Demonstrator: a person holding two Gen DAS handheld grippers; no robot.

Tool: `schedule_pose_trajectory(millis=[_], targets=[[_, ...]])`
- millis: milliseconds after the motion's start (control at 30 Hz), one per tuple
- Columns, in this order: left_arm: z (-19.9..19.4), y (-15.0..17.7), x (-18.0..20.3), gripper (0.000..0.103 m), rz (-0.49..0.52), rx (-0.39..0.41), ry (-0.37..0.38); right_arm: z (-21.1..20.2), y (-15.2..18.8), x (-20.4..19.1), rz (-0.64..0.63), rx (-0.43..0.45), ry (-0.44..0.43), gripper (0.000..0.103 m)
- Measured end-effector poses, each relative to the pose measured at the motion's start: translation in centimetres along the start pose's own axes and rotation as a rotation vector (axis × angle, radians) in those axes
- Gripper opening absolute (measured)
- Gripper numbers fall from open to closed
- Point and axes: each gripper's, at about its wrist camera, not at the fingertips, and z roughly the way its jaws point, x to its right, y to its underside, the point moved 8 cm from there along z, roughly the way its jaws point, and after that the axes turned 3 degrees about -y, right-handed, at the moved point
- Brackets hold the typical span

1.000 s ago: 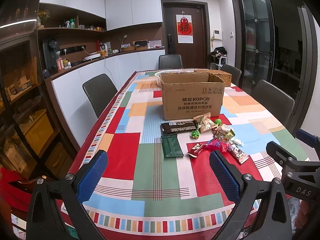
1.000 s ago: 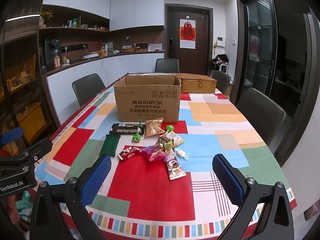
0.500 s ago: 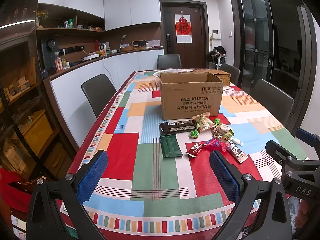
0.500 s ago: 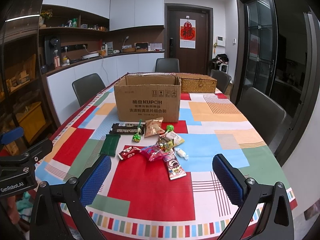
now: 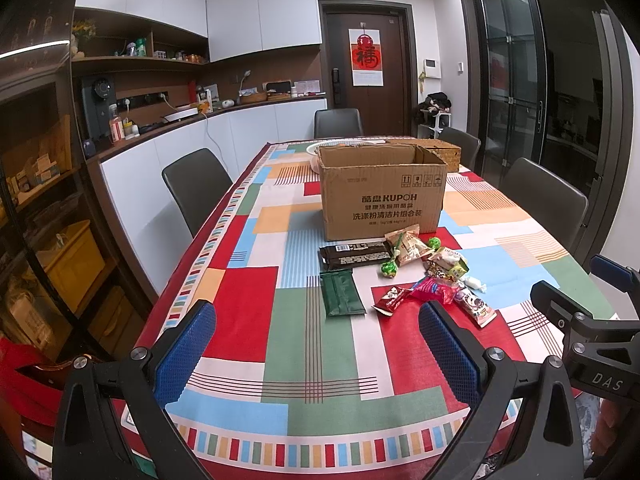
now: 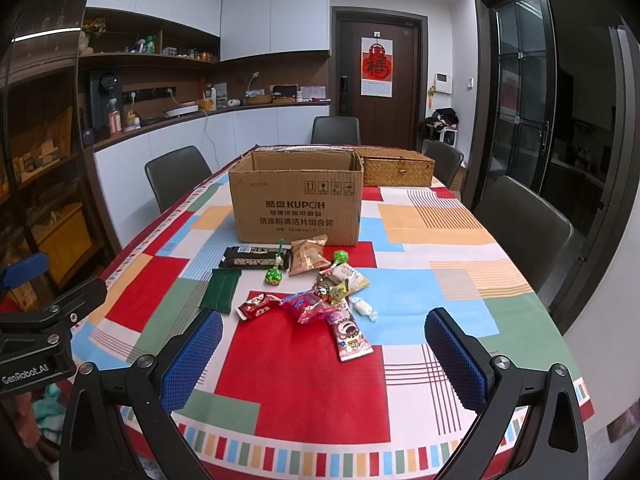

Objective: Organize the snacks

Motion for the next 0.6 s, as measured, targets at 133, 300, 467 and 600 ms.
schedule_pose_trajectory(millis=[133,300,467,600], targets=[[0.1,0.07,0.0,0.103,0.001,-0.001,0.002,0.03,0.02,0.0,-0.001,-0.001,0.0,0.103],[0.17,0.17,0.06,0.103,0.001,-0.003,0.002,0.1,0.03,-0.05,-0.001,-0.003,0.0,0.102],[0.64,0.36,0.03,0.103,0.003,-0.014,0.006,0.19,0.17,-0.04,-0.001,-0.008,-0.002,0.103],[0.89,0.46,0.1,0.103,0.005,-0.02,0.015,0.52,0.28,-0.06,-0.002,-0.019,-0.004,0.103]])
